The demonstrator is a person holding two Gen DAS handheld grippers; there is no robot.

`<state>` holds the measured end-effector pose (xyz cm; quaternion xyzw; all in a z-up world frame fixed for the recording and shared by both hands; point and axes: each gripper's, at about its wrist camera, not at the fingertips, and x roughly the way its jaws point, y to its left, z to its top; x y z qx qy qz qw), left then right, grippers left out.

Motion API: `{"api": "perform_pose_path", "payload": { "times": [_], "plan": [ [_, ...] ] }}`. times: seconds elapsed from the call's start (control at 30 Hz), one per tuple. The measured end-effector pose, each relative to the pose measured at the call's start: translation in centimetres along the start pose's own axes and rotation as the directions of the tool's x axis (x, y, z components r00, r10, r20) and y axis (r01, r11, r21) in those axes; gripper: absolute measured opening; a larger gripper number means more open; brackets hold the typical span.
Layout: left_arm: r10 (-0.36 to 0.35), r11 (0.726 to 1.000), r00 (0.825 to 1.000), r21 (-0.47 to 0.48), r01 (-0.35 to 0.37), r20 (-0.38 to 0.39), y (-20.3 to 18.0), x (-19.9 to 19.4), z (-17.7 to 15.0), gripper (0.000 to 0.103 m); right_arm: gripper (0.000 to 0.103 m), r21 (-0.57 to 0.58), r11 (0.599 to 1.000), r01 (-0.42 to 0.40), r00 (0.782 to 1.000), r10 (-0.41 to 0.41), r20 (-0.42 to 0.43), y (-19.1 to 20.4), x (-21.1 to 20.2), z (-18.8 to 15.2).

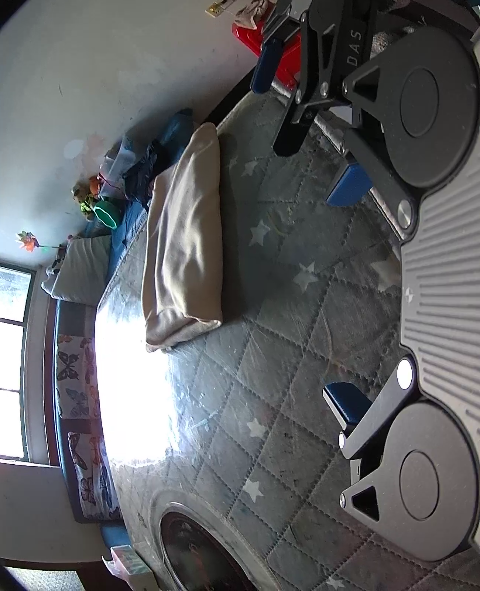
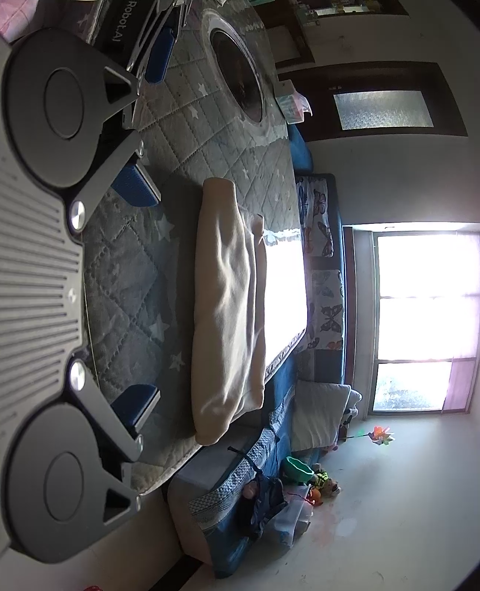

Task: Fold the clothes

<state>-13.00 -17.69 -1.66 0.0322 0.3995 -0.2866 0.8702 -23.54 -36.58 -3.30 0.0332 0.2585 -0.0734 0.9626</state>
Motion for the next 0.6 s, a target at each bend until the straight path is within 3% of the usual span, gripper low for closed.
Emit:
{"api": "perform_pose_path", "payload": {
  "times": [0.6],
  "plan": [
    [0.011,1.0,1.0,0.027,-0.011,-0.013,-0.9,0.4,0.1,0.103,0.103,0.001,1.0,0.011,1.0,-0.011,-0.01,-0.2,0.3,0.0]
  ]
}}
